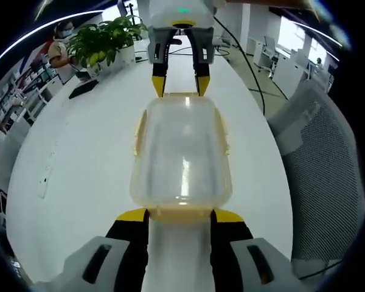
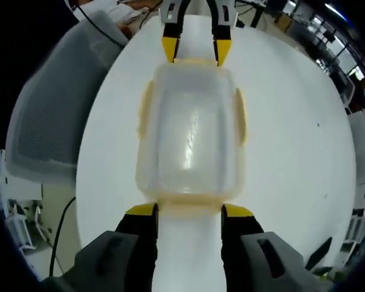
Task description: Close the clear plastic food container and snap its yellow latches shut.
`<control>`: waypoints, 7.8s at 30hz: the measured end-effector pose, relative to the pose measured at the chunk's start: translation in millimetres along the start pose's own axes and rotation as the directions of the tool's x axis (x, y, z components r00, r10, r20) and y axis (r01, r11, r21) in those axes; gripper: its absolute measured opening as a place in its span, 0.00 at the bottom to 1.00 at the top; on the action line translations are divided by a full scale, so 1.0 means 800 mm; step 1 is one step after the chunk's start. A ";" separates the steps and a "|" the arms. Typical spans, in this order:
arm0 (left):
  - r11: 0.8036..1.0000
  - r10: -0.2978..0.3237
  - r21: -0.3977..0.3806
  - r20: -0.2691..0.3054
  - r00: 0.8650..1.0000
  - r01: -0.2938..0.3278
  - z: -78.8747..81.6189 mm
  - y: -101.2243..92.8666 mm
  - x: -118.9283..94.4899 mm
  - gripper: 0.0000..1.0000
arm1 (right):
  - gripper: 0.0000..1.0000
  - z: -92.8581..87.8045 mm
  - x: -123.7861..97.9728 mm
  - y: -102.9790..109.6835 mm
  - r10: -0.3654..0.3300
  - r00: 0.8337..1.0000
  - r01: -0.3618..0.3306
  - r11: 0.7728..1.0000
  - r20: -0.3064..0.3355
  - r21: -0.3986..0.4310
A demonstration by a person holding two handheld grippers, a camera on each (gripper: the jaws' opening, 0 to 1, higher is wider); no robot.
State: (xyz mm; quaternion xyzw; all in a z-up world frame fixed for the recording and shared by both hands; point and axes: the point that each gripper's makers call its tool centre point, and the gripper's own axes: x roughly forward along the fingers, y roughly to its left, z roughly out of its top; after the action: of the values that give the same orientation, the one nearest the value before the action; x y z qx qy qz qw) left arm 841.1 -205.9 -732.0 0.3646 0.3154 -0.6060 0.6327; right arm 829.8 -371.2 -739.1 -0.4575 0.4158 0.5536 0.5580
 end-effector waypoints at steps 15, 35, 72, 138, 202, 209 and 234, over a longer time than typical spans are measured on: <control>1.000 0.019 -0.010 0.025 1.000 -0.019 -0.002 -0.005 -0.007 0.36 | 0.36 -0.004 -0.006 0.000 -0.048 0.999 0.047 0.998 0.009 0.046; 0.954 0.192 -0.242 0.028 0.981 -0.179 -0.007 0.013 -0.040 0.38 | 0.34 -0.002 -0.034 0.004 -0.181 0.979 0.131 0.915 0.098 0.380; 0.725 0.271 -0.680 0.142 0.952 -0.105 0.009 -0.010 -0.017 0.37 | 0.31 0.020 -0.022 0.006 -0.373 0.895 0.012 0.568 0.245 0.823; 0.643 0.216 -0.766 0.159 0.963 -0.018 0.006 -0.019 -0.003 0.34 | 0.31 0.044 -0.007 0.006 -0.400 0.877 -0.135 0.330 0.268 0.934; 0.655 0.157 -0.756 0.116 0.981 -0.015 -0.092 -0.051 -0.069 0.35 | 0.35 0.161 0.022 0.034 -0.375 0.895 -0.110 0.339 0.242 0.934; 0.654 0.164 -0.756 0.118 0.979 -0.018 -0.092 -0.052 -0.070 0.35 | 0.35 0.160 0.022 0.036 -0.367 0.896 -0.120 0.340 0.249 0.933; 0.752 0.204 -0.655 0.131 0.970 -0.069 -0.076 -0.036 -0.096 0.31 | 0.30 0.161 -0.011 0.028 -0.379 0.874 -0.039 0.569 0.304 0.821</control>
State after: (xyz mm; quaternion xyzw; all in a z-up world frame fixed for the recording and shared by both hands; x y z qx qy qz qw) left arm 809.7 -113.6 -702.0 0.0855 0.4136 -0.4448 0.7898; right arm 801.2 -248.9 -701.5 -0.0522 0.4327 0.3349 0.8354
